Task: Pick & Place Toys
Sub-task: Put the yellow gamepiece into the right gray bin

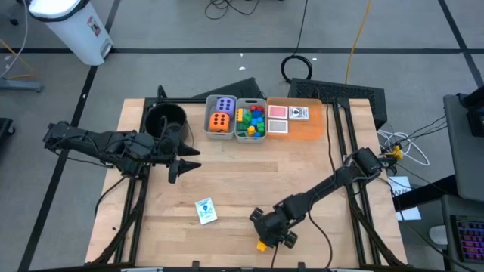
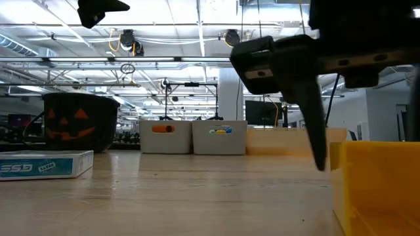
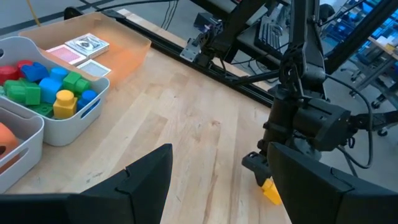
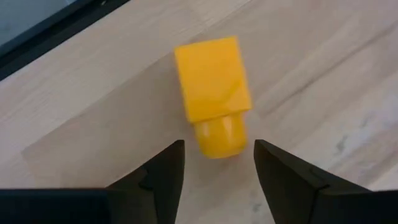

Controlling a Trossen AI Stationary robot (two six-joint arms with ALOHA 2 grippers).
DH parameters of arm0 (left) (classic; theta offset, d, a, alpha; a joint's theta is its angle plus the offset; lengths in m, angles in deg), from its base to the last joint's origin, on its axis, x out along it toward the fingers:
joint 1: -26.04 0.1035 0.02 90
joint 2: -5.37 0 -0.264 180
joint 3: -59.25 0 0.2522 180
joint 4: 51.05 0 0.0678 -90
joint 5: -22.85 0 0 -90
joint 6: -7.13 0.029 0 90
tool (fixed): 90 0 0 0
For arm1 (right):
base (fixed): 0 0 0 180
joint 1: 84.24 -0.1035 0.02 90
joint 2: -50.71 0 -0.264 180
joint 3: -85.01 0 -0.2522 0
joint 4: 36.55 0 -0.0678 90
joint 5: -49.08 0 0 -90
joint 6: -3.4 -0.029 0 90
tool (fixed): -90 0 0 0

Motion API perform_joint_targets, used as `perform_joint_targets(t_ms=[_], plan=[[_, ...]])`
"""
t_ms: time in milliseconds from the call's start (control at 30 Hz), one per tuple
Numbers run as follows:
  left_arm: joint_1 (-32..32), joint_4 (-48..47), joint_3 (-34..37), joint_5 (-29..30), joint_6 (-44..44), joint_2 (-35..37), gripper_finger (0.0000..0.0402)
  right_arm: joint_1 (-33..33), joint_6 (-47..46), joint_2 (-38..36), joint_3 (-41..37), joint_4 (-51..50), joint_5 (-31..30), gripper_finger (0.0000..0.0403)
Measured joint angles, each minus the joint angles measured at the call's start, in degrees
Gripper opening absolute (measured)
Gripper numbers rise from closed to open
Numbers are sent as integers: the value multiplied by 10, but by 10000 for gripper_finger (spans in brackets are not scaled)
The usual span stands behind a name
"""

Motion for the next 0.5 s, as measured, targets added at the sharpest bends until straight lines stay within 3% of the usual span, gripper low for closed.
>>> perform_joint_targets(t_ms=[500], plan=[[0,0,0,11,0,0,266,3,-1,0,0,29,16,175]])
